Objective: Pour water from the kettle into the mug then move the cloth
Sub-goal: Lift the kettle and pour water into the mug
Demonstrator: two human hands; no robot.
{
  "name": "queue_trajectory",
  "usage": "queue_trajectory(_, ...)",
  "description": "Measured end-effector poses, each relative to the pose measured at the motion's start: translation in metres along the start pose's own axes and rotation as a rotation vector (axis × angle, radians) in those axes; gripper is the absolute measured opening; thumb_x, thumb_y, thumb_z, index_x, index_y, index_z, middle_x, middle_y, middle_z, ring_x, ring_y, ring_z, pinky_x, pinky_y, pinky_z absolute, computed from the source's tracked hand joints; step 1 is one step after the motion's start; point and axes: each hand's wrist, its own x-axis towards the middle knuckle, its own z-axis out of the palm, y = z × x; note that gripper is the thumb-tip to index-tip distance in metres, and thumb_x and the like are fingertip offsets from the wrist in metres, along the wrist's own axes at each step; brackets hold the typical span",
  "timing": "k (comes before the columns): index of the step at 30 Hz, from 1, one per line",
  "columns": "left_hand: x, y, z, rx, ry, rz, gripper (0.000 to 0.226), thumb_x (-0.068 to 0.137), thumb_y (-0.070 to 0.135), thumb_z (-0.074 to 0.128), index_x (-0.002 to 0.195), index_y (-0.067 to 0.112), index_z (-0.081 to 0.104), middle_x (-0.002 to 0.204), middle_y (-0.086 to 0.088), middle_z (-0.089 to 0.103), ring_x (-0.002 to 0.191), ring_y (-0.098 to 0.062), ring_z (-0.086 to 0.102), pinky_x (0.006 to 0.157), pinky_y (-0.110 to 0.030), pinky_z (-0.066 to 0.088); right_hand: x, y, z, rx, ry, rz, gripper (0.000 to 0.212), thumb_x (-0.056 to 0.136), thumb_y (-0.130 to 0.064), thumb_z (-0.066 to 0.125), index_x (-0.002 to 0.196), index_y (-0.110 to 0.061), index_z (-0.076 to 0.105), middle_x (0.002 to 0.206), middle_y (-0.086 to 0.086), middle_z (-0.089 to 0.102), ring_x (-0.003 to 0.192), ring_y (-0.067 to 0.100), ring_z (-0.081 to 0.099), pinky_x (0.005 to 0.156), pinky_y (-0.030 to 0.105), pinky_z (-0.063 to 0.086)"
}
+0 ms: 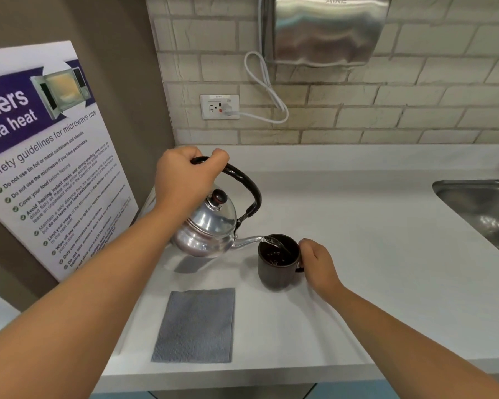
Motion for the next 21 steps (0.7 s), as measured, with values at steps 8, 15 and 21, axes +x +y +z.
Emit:
queue_trajectory(8,0.002,-0.018,0.002,-0.182,0.042,-0.184,0.044,0.067,0.03,0.063,0.043,0.022,0.027,0.041,0.009,0.018,0.043,-0.012,0.018,0.04,-0.021,0.019,0.003,0.001,-0.005,-0.028,-0.061,0.011,0.03,0.092,-0.015,0.037,0.063,-0.008,0.04,0.066,0.01,0.041,0.064,0.019,0.038,0.062,0.034,0.034)
queue_trajectory(15,0.023,-0.024,0.009,-0.31,0.107,-0.397,0.042,0.067,0.037,0.063,0.049,0.026,0.027,0.055,0.0,0.022,0.046,-0.013,0.017,0.043,-0.025,0.014,0.009,-0.003,-0.019,-0.177,-0.196,-0.005,0.036,0.094,-0.02,0.038,0.066,0.001,0.048,0.066,0.007,0.054,0.061,0.014,0.049,0.062,0.027,0.043)
queue_trajectory(21,0.053,-0.036,0.015,-0.454,0.192,-0.515,0.036,0.064,0.038,0.063,0.05,0.026,0.032,0.047,0.003,0.025,0.045,-0.014,0.018,0.046,-0.03,0.015,0.039,-0.043,-0.034,-0.243,-0.159,-0.081,0.038,0.095,-0.022,0.042,0.063,-0.004,0.055,0.064,0.002,0.059,0.062,0.013,0.052,0.066,0.025,0.043)
